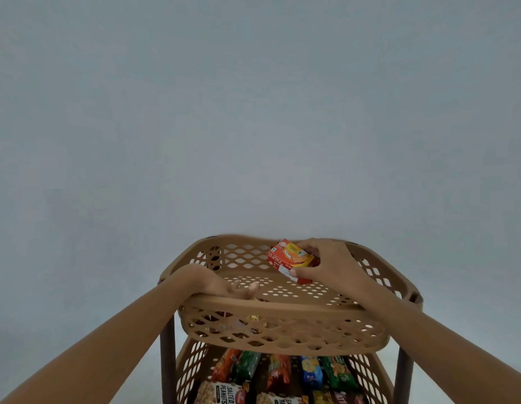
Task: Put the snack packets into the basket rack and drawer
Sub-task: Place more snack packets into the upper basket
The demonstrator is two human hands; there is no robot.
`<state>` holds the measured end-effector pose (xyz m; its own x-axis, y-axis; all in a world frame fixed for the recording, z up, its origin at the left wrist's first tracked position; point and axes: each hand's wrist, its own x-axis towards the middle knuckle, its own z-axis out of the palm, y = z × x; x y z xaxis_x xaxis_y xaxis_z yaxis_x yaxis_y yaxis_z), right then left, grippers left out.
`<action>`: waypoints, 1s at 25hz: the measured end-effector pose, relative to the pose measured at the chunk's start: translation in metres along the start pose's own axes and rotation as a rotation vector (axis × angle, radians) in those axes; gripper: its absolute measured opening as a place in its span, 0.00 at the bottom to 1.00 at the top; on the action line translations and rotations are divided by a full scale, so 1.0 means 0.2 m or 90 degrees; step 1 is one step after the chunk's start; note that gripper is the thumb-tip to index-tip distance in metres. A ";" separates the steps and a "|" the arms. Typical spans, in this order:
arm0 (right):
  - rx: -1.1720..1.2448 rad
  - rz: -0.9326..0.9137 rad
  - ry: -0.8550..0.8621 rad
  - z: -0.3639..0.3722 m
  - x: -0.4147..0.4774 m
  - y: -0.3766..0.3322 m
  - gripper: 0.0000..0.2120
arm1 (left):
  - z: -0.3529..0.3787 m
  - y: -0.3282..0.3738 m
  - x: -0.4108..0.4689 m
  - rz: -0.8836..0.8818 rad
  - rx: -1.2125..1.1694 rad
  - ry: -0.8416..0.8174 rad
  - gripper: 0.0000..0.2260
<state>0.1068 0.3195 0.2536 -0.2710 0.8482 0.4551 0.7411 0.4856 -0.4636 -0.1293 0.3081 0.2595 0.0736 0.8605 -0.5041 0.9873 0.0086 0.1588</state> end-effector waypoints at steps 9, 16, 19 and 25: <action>-0.031 0.096 -0.128 0.16 0.28 -0.13 0.25 | 0.02 -0.02 0.18 0.012 0.222 0.004 0.35; -0.172 0.195 -0.165 0.57 0.50 -0.28 0.27 | 0.02 -0.10 0.31 -0.041 0.199 0.075 0.35; -0.188 0.217 -0.181 0.67 0.53 -0.29 0.26 | 0.02 -0.12 0.37 -0.063 0.130 0.088 0.34; -0.208 0.121 -0.099 0.55 0.47 -0.30 0.18 | 0.02 -0.08 0.30 -0.059 0.088 0.110 0.32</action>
<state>-0.0308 0.3942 0.2398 -0.1812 0.9505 0.2525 0.9366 0.2451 -0.2505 -0.1400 0.3585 0.2238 -0.0321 0.9338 -0.3564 0.9995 0.0324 -0.0051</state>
